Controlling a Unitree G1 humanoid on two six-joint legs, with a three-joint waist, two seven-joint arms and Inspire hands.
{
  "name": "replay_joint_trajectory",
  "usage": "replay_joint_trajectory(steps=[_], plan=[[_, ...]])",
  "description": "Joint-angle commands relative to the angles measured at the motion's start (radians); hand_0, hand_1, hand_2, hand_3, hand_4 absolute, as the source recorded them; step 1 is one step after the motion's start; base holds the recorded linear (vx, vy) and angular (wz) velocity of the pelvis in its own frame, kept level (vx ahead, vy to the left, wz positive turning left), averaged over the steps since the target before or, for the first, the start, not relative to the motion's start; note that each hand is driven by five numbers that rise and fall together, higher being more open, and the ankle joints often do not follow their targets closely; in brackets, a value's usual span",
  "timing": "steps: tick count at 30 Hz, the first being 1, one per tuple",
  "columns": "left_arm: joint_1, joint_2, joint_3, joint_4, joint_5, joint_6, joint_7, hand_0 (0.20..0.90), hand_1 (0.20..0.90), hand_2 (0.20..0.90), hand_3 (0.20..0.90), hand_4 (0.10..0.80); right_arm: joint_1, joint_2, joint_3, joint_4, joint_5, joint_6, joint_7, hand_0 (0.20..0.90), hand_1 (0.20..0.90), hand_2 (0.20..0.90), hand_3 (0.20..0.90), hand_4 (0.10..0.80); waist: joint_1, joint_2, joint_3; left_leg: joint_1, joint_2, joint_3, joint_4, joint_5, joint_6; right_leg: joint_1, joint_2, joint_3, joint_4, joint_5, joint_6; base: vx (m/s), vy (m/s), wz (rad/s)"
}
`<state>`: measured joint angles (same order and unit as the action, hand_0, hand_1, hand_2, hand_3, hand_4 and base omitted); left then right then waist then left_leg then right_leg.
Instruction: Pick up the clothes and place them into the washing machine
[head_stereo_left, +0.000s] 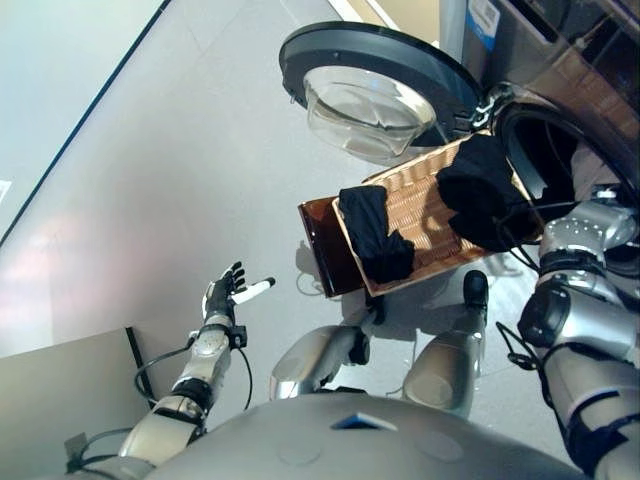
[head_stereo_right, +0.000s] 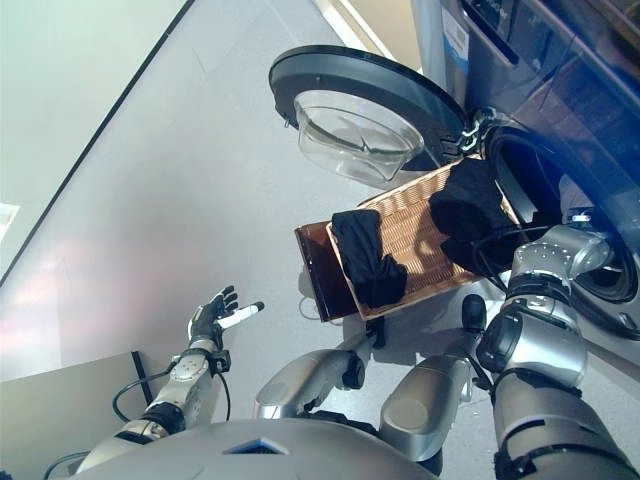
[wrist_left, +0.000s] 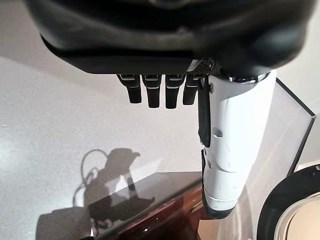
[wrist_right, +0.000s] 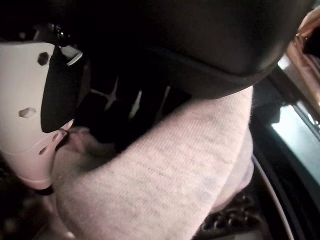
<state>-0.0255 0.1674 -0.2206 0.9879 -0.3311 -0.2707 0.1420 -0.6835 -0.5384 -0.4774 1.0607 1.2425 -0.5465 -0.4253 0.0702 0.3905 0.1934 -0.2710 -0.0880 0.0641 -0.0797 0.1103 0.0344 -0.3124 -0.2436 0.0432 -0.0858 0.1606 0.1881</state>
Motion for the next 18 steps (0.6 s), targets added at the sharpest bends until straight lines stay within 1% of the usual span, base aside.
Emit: replay_joint_trajectory(steps=[1, 5, 7, 8, 9, 10, 13, 15, 16, 17, 18], plan=[[-0.025, 0.033, -0.028, 0.038, -0.008, -0.055, 0.017, 0.9, 0.9, 0.9, 0.9, 0.8, -0.139, -0.243, 0.103, -0.009, -0.13, -0.034, 0.024, 0.9, 0.9, 0.9, 0.9, 0.8, 0.009, -0.009, -0.064, 0.018, 0.042, -0.035, -0.008, -0.042, -0.109, -0.02, 0.014, -0.003, 0.074, -0.077, -0.039, -0.015, -0.046, -0.06], [-0.03, 0.036, -0.023, 0.051, 0.001, -0.048, 0.016, 0.9, 0.9, 0.9, 0.9, 0.8, -0.13, -0.22, 0.152, 0.063, -0.102, 0.029, 0.098, 0.9, 0.9, 0.9, 0.9, 0.8, 0.009, -0.024, -0.066, 0.018, 0.054, -0.035, -0.008, -0.04, -0.112, -0.017, 0.03, -0.002, 0.073, -0.077, -0.047, -0.014, -0.053, -0.03], [-0.032, 0.039, -0.013, 0.059, 0.005, -0.042, 0.013, 0.9, 0.9, 0.9, 0.9, 0.8, -0.102, -0.195, 0.154, 0.122, -0.101, 0.062, 0.115, 0.9, 0.9, 0.9, 0.9, 0.8, 0.01, -0.041, -0.071, 0.021, 0.064, -0.04, -0.008, -0.039, -0.114, -0.01, 0.04, -0.007, 0.068, -0.079, -0.051, -0.008, -0.071, -0.01], [-0.031, 0.04, -0.012, 0.059, 0.005, -0.043, 0.012, 0.9, 0.9, 0.9, 0.9, 0.8, -0.101, -0.195, 0.153, 0.124, -0.1, 0.063, 0.117, 0.9, 0.9, 0.9, 0.9, 0.8, 0.009, -0.042, -0.071, 0.021, 0.065, -0.041, -0.008, -0.039, -0.115, -0.01, 0.041, -0.008, 0.068, -0.079, -0.052, -0.017, -0.081, 0.01], [-0.045, 0.042, -0.004, 0.072, 0.013, -0.034, 0.013, 0.9, 0.9, 0.9, 0.9, 0.8, -0.087, -0.167, 0.17, 0.158, -0.1, 0.093, 0.131, 0.9, 0.9, 0.9, 0.9, 0.8, 0.008, -0.058, -0.07, 0.022, 0.071, -0.041, -0.008, -0.037, -0.116, -0.007, 0.047, -0.011, 0.066, -0.079, -0.054, -0.012, -0.039, 0.01], [-0.044, 0.043, -0.002, 0.072, 0.014, -0.034, 0.013, 0.9, 0.9, 0.9, 0.9, 0.8, -0.085, -0.165, 0.17, 0.157, -0.1, 0.093, 0.132, 0.9, 0.9, 0.9, 0.9, 0.8, 0.006, -0.059, -0.07, 0.022, 0.072, -0.041, -0.008, -0.037, -0.117, -0.006, 0.048, -0.011, 0.066, -0.079, -0.055, -0.024, -0.067, 0.03], [-0.059, 0.054, 0.012, 0.083, 0.019, -0.025, 0.01, 0.9, 0.9, 0.9, 0.9, 0.8, -0.065, -0.121, 0.195, 0.194, -0.111, 0.139, 0.155, 0.9, 0.9, 0.9, 0.9, 0.8, 0.005, -0.091, -0.064, 0.025, 0.081, -0.044, -0.008, -0.035, -0.119, 0.0, 0.059, -0.016, 0.063, -0.077, -0.059, -0.027, -0.064, 0.02], [-0.065, 0.063, 0.018, 0.086, 0.027, -0.02, 0.006, 0.9, 0.9, 0.9, 0.9, 0.8, -0.049, -0.1, 0.224, 0.244, -0.155, 0.188, 0.168, 0.9, 0.9, 0.9, 0.9, 0.8, 0.007, -0.117, -0.059, 0.029, 0.089, -0.049, -0.008, -0.034, -0.12, 0.007, 0.066, -0.022, 0.059, -0.075, -0.061, -0.04, -0.089, 0.0], [-0.077, 0.071, 0.03, 0.094, 0.029, -0.015, 0.0, 0.9, 0.9, 0.9, 0.9, 0.8, -0.03, -0.069, 0.263, 0.246, -0.197, 0.223, 0.193, 0.9, 0.9, 0.9, 0.9, 0.8, 0.007, -0.144, -0.052, 0.031, 0.095, -0.053, -0.007, -0.031, -0.121, 0.011, 0.073, -0.027, 0.058, -0.07, -0.063, -0.034, -0.078, -0.03], [-0.076, 0.072, 0.032, 0.094, 0.029, -0.015, 0.0, 0.9, 0.9, 0.9, 0.9, 0.8, -0.031, -0.067, 0.264, 0.245, -0.198, 0.224, 0.193, 0.9, 0.9, 0.9, 0.9, 0.8, 0.005, -0.146, -0.051, 0.031, 0.095, -0.053, -0.007, -0.031, -0.121, 0.012, 0.073, -0.027, 0.058, -0.07, -0.063, -0.031, -0.09, -0.04], [-0.079, 0.072, 0.034, 0.099, 0.033, -0.013, 0.0, 0.9, 0.9, 0.9, 0.9, 0.8, -0.01, -0.038, 0.275, 0.239, -0.202, 0.233, 0.205, 0.9, 0.9, 0.9, 0.9, 0.8, 0.006, -0.161, -0.049, 0.034, 0.099, -0.056, -0.007, -0.03, -0.121, 0.015, 0.078, -0.029, 0.058, -0.07, -0.064, 0.002, -0.075, -0.04]])
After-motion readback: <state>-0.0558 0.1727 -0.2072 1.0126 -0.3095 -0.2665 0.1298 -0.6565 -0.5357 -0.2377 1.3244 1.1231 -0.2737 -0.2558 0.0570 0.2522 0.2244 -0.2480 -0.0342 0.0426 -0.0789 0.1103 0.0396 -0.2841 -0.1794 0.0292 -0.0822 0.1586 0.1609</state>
